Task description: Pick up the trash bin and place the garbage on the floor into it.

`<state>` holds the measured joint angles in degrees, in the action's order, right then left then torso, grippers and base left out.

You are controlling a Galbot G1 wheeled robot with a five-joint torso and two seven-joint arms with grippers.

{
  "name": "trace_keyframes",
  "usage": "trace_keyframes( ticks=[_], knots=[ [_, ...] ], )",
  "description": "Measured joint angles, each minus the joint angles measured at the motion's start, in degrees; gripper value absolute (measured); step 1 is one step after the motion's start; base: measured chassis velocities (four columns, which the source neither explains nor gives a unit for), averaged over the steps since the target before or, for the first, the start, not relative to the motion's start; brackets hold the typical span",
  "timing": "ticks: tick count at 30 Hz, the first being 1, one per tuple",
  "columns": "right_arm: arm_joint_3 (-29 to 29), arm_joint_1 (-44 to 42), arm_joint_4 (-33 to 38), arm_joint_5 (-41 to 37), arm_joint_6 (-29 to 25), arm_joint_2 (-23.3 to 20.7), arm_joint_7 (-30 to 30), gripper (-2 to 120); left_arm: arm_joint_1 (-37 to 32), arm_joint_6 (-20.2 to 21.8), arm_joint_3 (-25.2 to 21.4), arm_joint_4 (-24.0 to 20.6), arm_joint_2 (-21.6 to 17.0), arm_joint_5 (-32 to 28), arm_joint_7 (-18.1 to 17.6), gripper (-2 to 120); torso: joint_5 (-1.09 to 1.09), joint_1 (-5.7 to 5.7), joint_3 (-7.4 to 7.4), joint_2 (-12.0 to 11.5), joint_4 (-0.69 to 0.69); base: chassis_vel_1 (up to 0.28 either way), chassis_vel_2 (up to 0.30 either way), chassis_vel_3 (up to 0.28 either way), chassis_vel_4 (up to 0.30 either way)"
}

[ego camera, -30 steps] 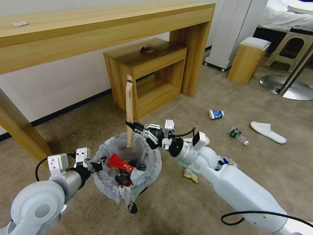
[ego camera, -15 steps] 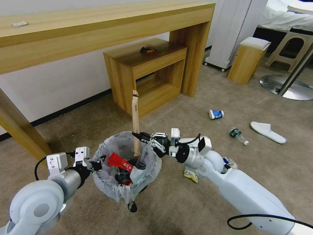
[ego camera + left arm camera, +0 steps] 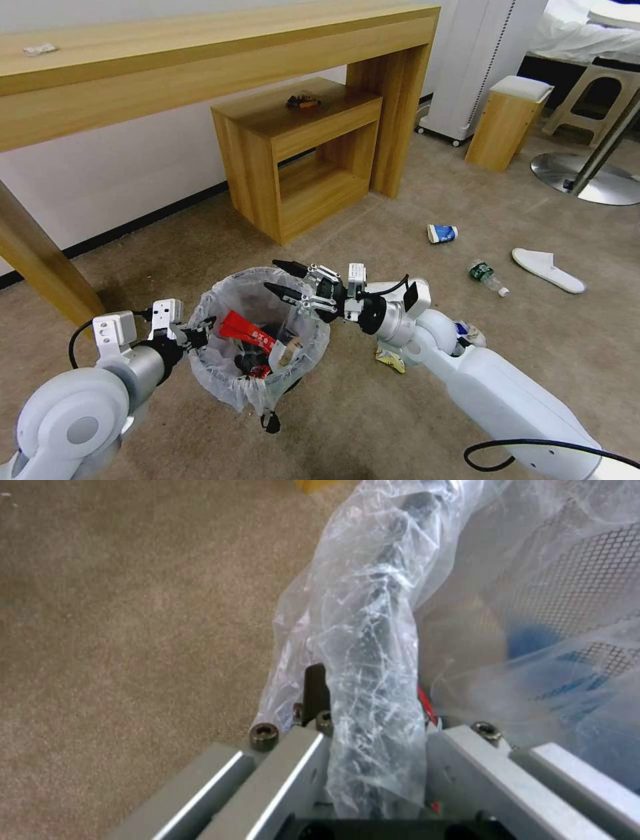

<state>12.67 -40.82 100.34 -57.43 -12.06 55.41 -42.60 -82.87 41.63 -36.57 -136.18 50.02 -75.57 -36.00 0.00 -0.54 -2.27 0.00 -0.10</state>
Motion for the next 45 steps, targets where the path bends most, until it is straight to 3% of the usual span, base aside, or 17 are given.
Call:
trace_keyframes(
  ticks=[8,15,23,27,30,45],
  knots=[
    [-0.17,-0.19,0.11,0.1,0.01,-0.04,0.03,99,-0.01,0.0,-0.01,-0.01,0.16,0.06,0.05,0,0.0,0.0,0.0,0.0,0.0,0.0,0.0,0.0,0.0],
    [-1.22,-0.13,0.47,-0.35,0.11,-0.2,1.15,100,-0.04,-0.24,-0.29,0.23,-0.05,0.07,-1.02,0,-0.01,0.0,0.0,0.0,0.0,0.0,0.0,0.0,0.0],
    [-6.38,-0.06,2.8,-2.05,0.24,-2.5,6.77,100,0.02,-0.69,-0.94,0.91,-1.04,0.74,-3.0,0,0.0,0.0,0.0,0.0,0.0,0.0,0.0,0.0,0.0],
    [-10.59,-2.38,4.17,-3.17,-0.93,-4.04,14.25,100,-0.21,-1.17,-2.22,1.13,-2.19,1.16,-3.67,0,0.0,0.0,0.0,0.0,0.01,0.0,0.0,0.0,0.0],
    [-13.15,-4.61,4.87,-3.03,-1.14,-4.37,16.52,100,-0.22,-1.38,-2.35,1.05,-2.24,1.18,-3.67,0,0.0,0.0,0.0,0.0,0.0,0.0,0.0,0.0,0.0],
    [-30.08,-19.16,6.64,0.76,-3.25,-6.5,19.63,100,-0.89,-1.4,-5.07,0.6,-2.98,0.25,-5.1,0,-0.01,0.0,0.0,0.0,-0.01,0.0,0.0,0.0,0.0]
  ],
)
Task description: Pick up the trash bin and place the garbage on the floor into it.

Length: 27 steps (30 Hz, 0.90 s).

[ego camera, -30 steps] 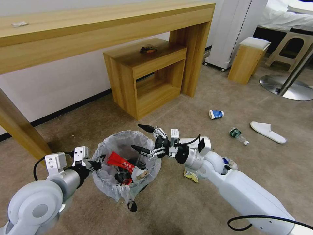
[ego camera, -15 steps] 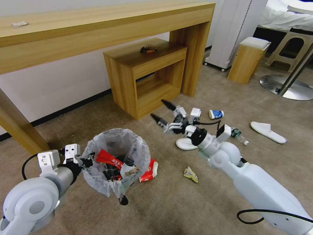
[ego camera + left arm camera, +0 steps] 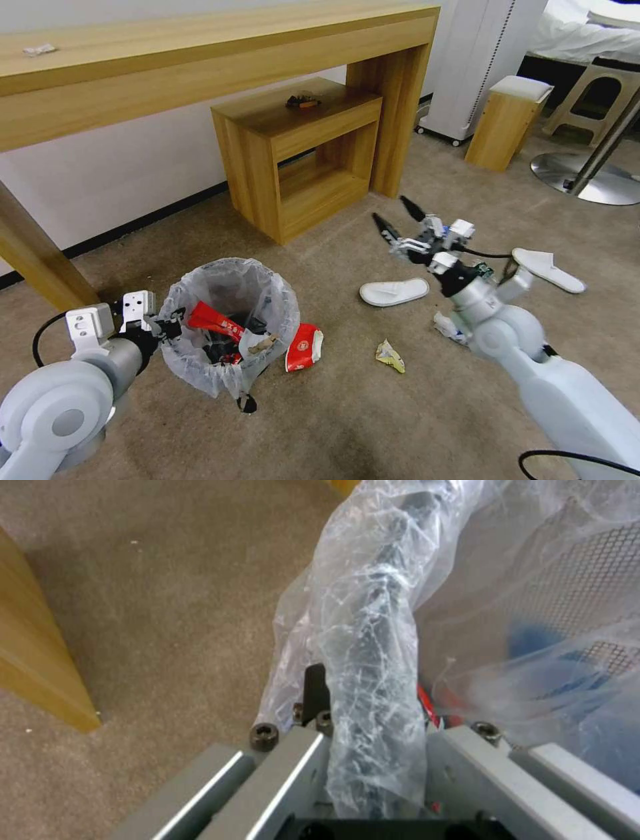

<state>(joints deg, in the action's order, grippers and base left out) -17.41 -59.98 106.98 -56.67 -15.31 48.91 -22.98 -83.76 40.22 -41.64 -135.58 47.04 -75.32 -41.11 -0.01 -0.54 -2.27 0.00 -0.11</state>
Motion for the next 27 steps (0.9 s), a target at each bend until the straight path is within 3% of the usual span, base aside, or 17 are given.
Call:
trace_keyframes(
  ticks=[7,13,18,27],
  knots=[
    [-2.47,-2.67,0.11,1.09,-0.79,0.81,-0.08,100,0.0,0.32,-1.11,-0.15,-0.59,-0.45,-0.52,0,0.0,0.0,0.0,0.0,0.0,0.0,0.0,0.0,0.0],
    [-3.78,-4.89,-0.27,2.46,-1.38,1.51,-0.67,100,-0.49,0.43,-4.71,0.54,-0.76,-1.94,-0.83,0,0.01,0.0,0.0,0.0,0.01,0.0,0.0,0.0,0.0],
    [-3.97,-5.08,-0.35,2.64,-1.62,1.64,-1.3,100,-0.65,0.47,-6.38,0.67,0.72,-3.2,-0.97,0,0.01,0.0,-0.01,0.0,0.01,0.0,0.0,0.0,0.0],
    [-3.81,-4.35,-1.34,2.52,-1.81,1.75,-1.99,100,-0.56,0.52,-6.49,1.36,1.16,-3.19,-1.21,0,0.01,0.0,-0.01,0.0,0.01,0.0,0.0,0.0,0.0]
  ],
)
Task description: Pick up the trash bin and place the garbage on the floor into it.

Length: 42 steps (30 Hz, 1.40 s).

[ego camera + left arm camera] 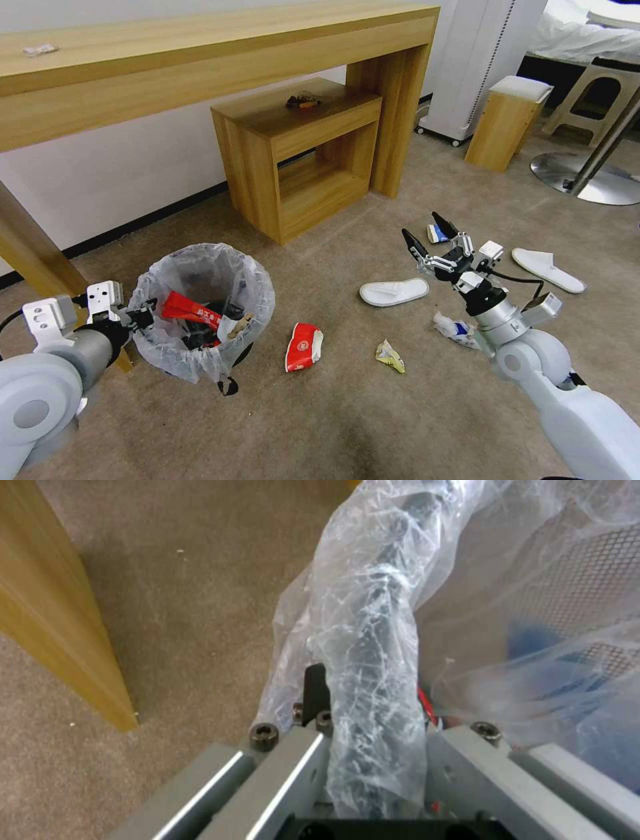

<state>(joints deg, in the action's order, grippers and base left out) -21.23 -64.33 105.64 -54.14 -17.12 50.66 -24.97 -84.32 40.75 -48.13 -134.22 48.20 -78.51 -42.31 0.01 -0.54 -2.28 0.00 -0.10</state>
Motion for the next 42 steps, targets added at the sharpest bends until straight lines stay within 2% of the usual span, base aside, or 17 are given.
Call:
trace_keyframes(
  ticks=[42],
  knots=[
    [0.3,-0.68,-0.39,0.85,-0.41,1.1,-0.2,100,-0.59,0.1,1.23,-1.71,0.52,0.88,0.57,0,-0.01,0.0,0.01,0.0,0.0,0.0,0.0,0.0,0.0]
  ],
)
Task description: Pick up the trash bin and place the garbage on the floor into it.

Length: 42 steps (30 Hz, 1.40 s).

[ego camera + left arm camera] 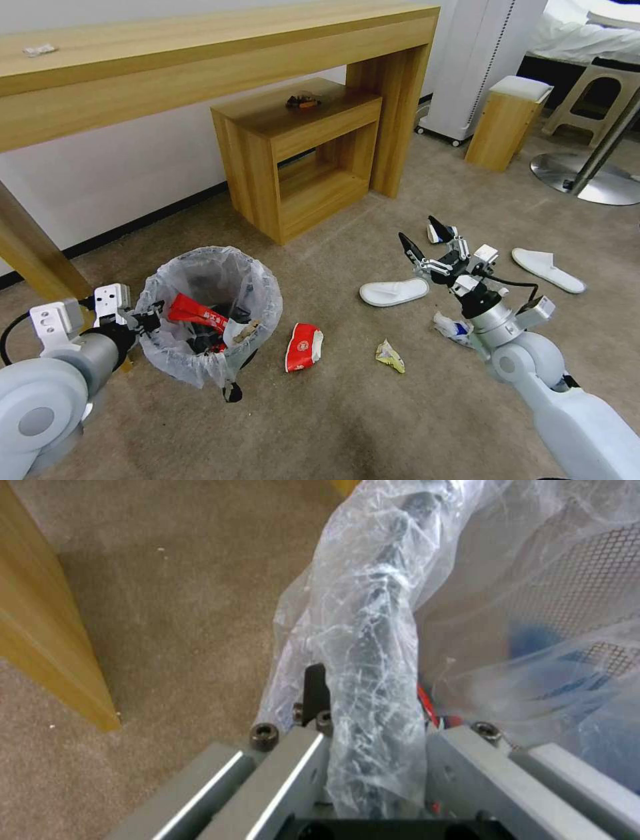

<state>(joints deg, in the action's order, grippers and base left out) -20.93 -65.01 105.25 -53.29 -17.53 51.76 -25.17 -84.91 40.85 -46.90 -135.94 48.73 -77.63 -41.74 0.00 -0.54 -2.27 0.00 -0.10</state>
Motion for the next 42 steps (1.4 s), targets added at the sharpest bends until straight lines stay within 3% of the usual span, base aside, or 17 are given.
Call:
trace_keyframes(
  ticks=[21,42],
  knots=[
    [0.19,-0.04,-0.23,0.03,-0.38,0.08,0.19,100,-0.1,0.0,-0.07,-0.11,-0.11,0.07,0.05,0,0.0,-0.02,-0.01,0.0,0.0,-0.07,0.069,0.059,-0.061],
    [-0.04,-0.8,-0.03,-0.3,-1.51,-0.02,0.98,100,-0.05,-0.04,-0.18,0.14,0.09,0.48,0.11,0,0.0,0.0,-0.01,0.0,0.0,0.0,0.0,0.0,0.0]
  ],
)
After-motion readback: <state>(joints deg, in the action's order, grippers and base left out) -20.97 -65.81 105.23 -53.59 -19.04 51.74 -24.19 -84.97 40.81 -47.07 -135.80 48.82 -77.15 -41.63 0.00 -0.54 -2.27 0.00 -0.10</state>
